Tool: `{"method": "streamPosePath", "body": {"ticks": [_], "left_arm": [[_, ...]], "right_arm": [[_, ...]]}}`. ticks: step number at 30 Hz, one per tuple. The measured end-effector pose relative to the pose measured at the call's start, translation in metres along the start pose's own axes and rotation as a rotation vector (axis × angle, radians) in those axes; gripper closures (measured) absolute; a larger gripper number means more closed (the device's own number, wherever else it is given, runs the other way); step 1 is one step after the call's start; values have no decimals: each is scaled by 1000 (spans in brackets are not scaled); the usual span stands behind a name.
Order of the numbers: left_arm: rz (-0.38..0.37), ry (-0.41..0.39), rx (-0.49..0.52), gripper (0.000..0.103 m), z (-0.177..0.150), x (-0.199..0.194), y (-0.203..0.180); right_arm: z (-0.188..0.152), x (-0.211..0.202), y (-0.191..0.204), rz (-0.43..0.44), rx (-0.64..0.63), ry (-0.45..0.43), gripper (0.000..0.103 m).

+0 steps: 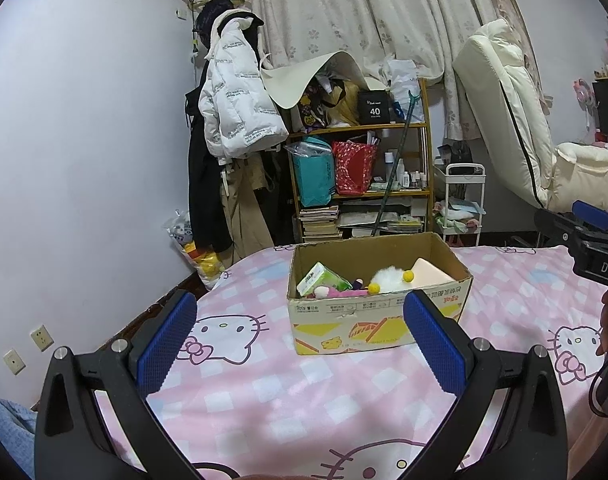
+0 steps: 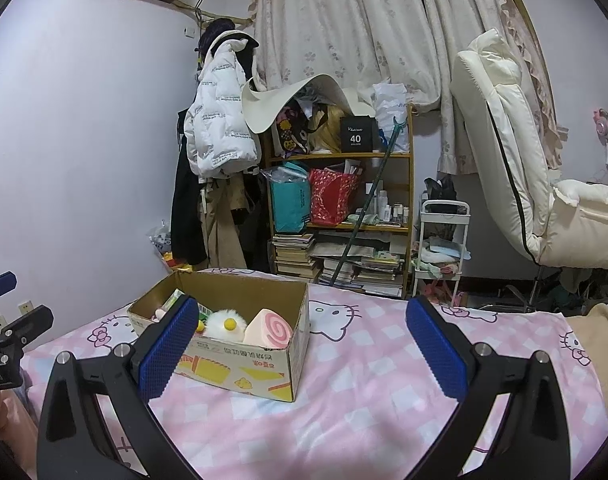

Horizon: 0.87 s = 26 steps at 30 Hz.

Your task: Organize soft objects

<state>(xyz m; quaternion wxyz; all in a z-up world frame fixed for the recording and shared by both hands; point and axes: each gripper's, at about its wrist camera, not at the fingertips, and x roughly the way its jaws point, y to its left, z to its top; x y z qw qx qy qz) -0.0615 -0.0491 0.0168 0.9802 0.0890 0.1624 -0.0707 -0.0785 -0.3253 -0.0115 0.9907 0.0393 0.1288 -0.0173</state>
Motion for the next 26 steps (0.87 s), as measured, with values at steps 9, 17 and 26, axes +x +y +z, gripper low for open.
{"method": "streamPosePath", "body": {"ticks": [9,17,26], "left_arm": [[4,3,-2,1,-1,0,-1],[-4,12,-7,1,-3,2,-2],[-22,25,-15,1,-2,3,-1]], "right_arm": [[-2,2,1,-3,-2,6,0],[-6,1,2,-6,-17,0,0],[-7,1,5,-7,-20,2,0]]}}
